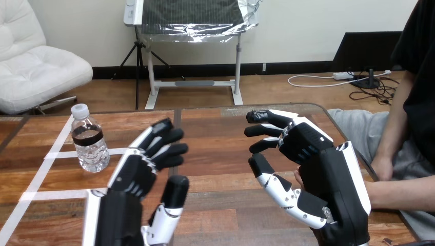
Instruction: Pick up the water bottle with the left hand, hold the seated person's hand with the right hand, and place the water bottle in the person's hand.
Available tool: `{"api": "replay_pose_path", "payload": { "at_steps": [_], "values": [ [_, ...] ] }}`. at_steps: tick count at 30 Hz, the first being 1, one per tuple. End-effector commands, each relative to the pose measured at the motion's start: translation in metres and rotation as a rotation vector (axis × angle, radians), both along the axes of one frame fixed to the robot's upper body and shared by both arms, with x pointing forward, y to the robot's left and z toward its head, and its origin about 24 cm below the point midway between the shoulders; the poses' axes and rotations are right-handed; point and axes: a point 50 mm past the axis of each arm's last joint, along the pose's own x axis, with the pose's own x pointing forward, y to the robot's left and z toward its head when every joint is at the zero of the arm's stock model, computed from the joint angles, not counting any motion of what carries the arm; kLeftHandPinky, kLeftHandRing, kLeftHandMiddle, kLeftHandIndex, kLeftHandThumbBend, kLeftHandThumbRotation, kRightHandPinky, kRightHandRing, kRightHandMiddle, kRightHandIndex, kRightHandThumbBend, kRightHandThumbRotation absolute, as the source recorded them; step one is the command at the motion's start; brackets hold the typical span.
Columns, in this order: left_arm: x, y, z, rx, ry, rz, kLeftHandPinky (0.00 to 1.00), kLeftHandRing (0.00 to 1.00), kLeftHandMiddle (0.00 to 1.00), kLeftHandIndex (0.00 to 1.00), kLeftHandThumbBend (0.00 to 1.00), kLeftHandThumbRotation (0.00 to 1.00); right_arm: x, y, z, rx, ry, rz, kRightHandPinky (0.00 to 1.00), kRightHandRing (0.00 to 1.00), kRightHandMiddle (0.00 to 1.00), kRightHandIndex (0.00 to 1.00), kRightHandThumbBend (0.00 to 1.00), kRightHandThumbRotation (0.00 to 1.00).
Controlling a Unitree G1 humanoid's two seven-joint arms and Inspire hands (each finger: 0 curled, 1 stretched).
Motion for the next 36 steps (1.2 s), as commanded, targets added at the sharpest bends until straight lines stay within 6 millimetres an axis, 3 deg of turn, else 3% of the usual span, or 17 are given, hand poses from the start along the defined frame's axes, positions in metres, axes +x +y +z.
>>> {"api": "replay_pose_path", "payload": {
  "at_steps": [1, 17, 27, 36],
  "values": [
    [0.01, 0.004, 0.022, -0.049, -0.15, 0.101, 0.7, 0.75, 0.79, 0.81, 0.43, 0.53, 0.007, 0.003, 0.016, 0.04, -0.088, -0.002, 0.55, 0.68, 0.75, 0.68, 0.45, 0.0],
    [0.015, 0.02, 0.029, 0.077, -0.219, 0.281, 0.75, 0.8, 0.82, 0.84, 0.45, 0.31, 0.007, 0.004, 0.015, 0.046, -0.084, -0.001, 0.55, 0.67, 0.74, 0.68, 0.45, 0.0],
    [0.019, 0.028, 0.032, 0.17, -0.244, 0.371, 0.74, 0.8, 0.82, 0.84, 0.48, 0.29, 0.006, 0.004, 0.015, 0.041, -0.085, -0.005, 0.55, 0.68, 0.74, 0.68, 0.45, 0.0],
    [0.023, 0.036, 0.033, 0.314, -0.229, 0.477, 0.76, 0.82, 0.84, 0.85, 0.47, 0.33, 0.006, 0.004, 0.015, 0.038, -0.083, -0.01, 0.55, 0.68, 0.74, 0.68, 0.45, 0.0]
  ]
}}
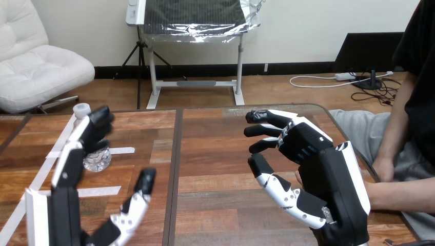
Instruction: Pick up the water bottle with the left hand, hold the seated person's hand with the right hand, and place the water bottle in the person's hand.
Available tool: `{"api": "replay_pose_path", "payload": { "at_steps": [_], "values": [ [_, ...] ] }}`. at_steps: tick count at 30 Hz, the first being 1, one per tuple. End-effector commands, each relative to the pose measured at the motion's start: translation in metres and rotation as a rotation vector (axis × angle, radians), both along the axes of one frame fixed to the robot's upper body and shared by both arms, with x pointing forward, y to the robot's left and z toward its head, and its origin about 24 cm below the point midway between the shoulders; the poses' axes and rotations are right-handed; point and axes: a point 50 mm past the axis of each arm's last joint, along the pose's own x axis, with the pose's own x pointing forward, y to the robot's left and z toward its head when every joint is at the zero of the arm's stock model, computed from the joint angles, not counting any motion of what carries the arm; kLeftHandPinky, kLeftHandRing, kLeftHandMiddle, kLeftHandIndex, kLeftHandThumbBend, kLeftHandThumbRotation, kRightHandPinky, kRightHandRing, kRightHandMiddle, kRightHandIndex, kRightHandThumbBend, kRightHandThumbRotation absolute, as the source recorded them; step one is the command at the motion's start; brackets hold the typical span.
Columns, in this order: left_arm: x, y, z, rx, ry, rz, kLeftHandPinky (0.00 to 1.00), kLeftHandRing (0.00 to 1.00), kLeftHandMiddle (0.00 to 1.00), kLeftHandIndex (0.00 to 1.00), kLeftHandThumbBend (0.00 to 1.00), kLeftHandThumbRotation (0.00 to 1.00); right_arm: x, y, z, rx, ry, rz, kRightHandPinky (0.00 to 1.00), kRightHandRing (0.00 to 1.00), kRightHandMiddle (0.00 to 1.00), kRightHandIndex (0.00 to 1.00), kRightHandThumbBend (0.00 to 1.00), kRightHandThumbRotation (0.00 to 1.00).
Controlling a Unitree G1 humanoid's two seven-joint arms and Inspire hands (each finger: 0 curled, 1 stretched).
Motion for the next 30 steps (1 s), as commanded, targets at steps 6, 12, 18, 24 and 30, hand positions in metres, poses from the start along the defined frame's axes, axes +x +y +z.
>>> {"api": "replay_pose_path", "payload": {
  "at_steps": [6, 12, 18, 24, 30],
  "values": [
    [0.019, 0.001, 0.024, 0.024, -0.151, 0.108, 0.79, 0.84, 0.86, 0.86, 0.47, 0.29, 0.005, 0.003, 0.014, 0.04, -0.083, -0.01, 0.55, 0.68, 0.74, 0.69, 0.45, 0.0],
    [0.023, 0.006, 0.024, 0.064, -0.14, 0.141, 0.81, 0.86, 0.88, 0.87, 0.48, 0.25, 0.005, 0.003, 0.014, 0.038, -0.083, -0.009, 0.55, 0.68, 0.74, 0.69, 0.45, 0.0],
    [0.028, 0.011, 0.024, 0.089, -0.139, 0.164, 0.85, 0.89, 0.89, 0.88, 0.51, 0.24, 0.006, 0.003, 0.014, 0.043, -0.083, -0.006, 0.55, 0.68, 0.74, 0.69, 0.45, 0.0],
    [0.035, 0.016, 0.024, 0.124, -0.145, 0.177, 0.88, 0.91, 0.91, 0.89, 0.53, 0.26, 0.005, 0.004, 0.014, 0.048, -0.077, -0.009, 0.55, 0.68, 0.74, 0.69, 0.45, 0.0],
    [0.04, 0.021, 0.025, 0.169, -0.153, 0.205, 0.9, 0.93, 0.92, 0.9, 0.55, 0.27, 0.006, 0.004, 0.014, 0.044, -0.08, -0.01, 0.55, 0.68, 0.74, 0.69, 0.45, 0.0]
  ]
}}
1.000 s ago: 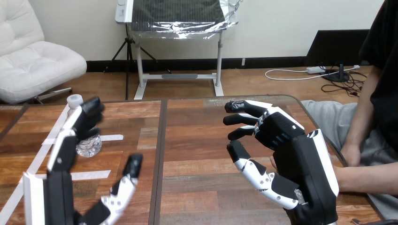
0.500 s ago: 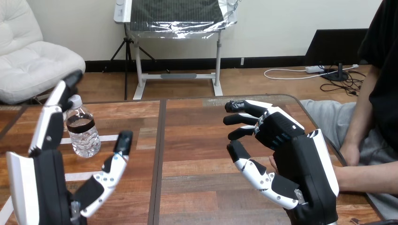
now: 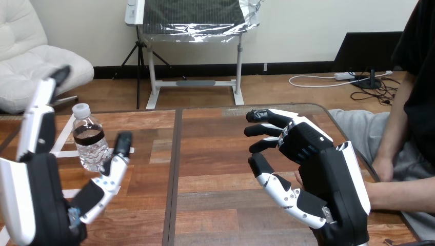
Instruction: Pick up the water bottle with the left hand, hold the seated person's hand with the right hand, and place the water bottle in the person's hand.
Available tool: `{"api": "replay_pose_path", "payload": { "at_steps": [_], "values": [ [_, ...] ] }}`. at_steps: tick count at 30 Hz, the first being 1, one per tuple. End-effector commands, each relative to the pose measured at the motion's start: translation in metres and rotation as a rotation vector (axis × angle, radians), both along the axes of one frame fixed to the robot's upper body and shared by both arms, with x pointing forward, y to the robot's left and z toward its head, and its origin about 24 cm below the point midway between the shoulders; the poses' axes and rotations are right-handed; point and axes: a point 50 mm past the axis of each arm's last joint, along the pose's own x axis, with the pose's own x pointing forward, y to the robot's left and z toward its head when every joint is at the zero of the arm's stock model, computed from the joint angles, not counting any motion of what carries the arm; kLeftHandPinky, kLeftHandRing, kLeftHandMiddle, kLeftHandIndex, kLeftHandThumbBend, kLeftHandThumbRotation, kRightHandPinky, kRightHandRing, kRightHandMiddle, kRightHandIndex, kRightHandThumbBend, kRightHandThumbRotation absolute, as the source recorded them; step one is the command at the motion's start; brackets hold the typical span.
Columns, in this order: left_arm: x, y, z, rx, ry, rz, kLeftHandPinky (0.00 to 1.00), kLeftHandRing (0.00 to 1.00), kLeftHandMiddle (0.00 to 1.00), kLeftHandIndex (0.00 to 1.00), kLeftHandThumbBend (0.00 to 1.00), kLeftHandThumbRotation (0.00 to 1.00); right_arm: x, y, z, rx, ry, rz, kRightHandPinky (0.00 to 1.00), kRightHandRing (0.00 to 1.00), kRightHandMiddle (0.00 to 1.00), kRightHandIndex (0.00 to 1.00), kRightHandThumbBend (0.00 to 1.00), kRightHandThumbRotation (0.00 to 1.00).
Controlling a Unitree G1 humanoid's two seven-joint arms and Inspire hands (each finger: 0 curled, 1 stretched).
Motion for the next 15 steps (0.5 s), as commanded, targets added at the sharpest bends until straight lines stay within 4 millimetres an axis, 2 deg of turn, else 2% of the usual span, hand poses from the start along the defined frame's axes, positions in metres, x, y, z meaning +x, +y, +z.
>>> {"api": "replay_pose_path", "payload": {
  "at_steps": [1, 9, 15],
  "values": [
    [0.0135, 0.0035, 0.0088, 0.05, -0.058, 0.026, 0.9, 0.93, 0.92, 0.9, 0.55, 0.28, 0.0056, 0.0036, 0.0138, 0.04, -0.08, -0.007, 0.55, 0.68, 0.75, 0.69, 0.45, 0.0],
    [0.0193, 0.0082, 0.0083, 0.132, -0.044, 0.086, 0.93, 0.95, 0.94, 0.92, 0.55, 0.3, 0.0062, 0.0036, 0.0138, 0.041, -0.079, -0.008, 0.55, 0.68, 0.75, 0.69, 0.45, 0.0],
    [0.0233, 0.0118, 0.0078, 0.195, -0.02, 0.138, 0.9, 0.94, 0.94, 0.93, 0.55, 0.3, 0.0067, 0.0034, 0.0139, 0.039, -0.079, -0.005, 0.55, 0.68, 0.75, 0.68, 0.45, 0.0]
  ]
}}
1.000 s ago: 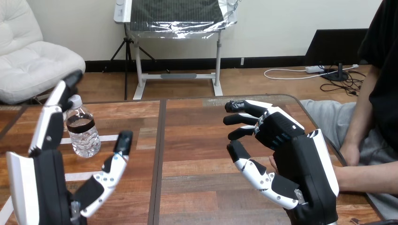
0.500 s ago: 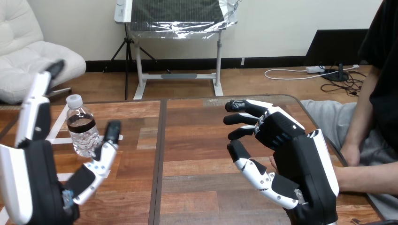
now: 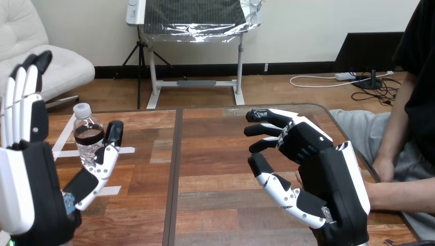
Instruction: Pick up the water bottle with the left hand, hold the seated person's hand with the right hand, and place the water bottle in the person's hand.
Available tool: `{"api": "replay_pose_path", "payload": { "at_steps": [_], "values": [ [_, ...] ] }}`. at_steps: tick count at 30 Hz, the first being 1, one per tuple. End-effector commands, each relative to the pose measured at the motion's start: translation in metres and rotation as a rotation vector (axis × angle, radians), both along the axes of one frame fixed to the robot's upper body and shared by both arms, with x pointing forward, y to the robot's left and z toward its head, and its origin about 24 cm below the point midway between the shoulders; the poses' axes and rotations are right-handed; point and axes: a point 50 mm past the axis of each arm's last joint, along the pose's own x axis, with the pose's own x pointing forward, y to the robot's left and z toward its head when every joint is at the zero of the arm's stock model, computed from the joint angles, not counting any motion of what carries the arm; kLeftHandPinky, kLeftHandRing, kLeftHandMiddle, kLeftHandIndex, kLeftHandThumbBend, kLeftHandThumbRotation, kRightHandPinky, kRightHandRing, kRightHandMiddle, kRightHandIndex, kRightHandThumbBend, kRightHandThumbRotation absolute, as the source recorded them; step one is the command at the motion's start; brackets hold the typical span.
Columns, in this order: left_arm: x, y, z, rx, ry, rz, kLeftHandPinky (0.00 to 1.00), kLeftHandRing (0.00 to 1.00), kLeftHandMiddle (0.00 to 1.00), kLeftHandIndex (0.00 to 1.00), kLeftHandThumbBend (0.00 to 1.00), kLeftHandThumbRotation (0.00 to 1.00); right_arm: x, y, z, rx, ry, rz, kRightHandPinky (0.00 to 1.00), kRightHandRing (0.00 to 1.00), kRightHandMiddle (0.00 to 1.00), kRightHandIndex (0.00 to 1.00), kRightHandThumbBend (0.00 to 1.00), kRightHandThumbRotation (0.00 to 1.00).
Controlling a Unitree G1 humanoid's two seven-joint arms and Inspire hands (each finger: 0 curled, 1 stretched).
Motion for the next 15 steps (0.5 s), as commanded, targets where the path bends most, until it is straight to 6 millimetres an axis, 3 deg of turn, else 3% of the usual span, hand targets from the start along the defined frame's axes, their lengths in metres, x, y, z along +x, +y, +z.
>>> {"api": "replay_pose_path", "payload": {
  "at_steps": [1, 15],
  "values": [
    [0.012, 0.004, 0.006, 0.075, -0.016, 0.04, 0.9, 0.94, 0.94, 0.93, 0.55, 0.3, 0.007, 0.003, 0.014, 0.039, -0.08, -0.003, 0.55, 0.68, 0.75, 0.68, 0.45, 0.0],
    [0.025, 0.017, 0.001, 0.218, 0.084, 0.184, 0.81, 0.91, 0.94, 0.91, 0.54, 0.38, 0.009, 0.004, 0.014, 0.036, -0.085, -0.002, 0.55, 0.68, 0.75, 0.68, 0.44, 0.0]
  ]
}}
